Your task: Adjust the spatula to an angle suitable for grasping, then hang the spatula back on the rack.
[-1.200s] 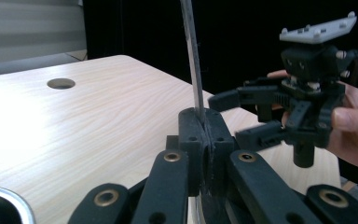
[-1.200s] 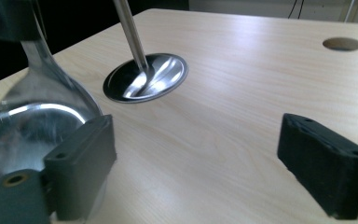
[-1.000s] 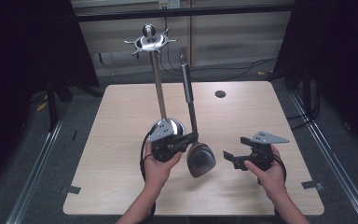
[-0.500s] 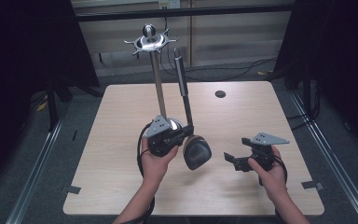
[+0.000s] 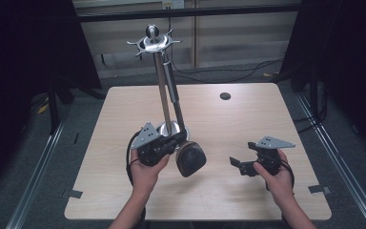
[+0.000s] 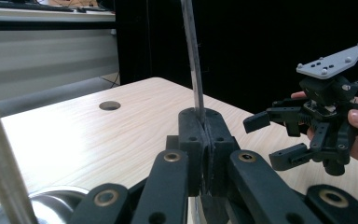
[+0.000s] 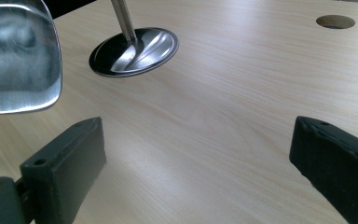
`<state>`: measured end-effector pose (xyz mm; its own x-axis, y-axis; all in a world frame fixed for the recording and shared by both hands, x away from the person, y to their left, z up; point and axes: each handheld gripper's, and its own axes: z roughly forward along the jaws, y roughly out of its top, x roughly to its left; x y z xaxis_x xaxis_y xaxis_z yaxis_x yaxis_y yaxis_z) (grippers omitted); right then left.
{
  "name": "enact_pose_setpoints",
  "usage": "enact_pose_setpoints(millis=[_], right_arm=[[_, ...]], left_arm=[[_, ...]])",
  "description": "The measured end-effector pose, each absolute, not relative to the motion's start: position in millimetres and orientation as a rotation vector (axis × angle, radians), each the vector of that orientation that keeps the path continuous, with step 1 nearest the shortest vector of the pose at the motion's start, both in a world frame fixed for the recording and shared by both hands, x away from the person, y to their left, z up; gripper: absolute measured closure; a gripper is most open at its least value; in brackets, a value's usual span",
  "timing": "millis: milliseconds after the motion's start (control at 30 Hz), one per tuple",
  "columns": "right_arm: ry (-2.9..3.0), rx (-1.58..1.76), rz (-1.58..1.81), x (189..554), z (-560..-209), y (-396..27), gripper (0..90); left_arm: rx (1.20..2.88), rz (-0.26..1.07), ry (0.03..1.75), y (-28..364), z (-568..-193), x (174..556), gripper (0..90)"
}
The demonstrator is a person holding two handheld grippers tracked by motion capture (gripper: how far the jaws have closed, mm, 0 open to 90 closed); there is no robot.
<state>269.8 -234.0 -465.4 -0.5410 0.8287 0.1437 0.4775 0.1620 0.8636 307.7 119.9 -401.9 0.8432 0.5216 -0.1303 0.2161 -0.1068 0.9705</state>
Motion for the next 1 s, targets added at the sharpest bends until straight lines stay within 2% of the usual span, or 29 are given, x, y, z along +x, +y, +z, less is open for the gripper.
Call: enact_pose_setpoints(millis=[300,1000], right_arm=[[2.085,1.239,1.334,269.6,-465.5,-234.0,3.3],[2.086,1.242,1.315,270.7,-465.4,-240.5,3.3]], left_arm=[[1.679,0.262,0.589,123.6,-406.1,320.0,88.1],[1.702,0.341,0.593,138.1,-415.5,346.9,85.5]])
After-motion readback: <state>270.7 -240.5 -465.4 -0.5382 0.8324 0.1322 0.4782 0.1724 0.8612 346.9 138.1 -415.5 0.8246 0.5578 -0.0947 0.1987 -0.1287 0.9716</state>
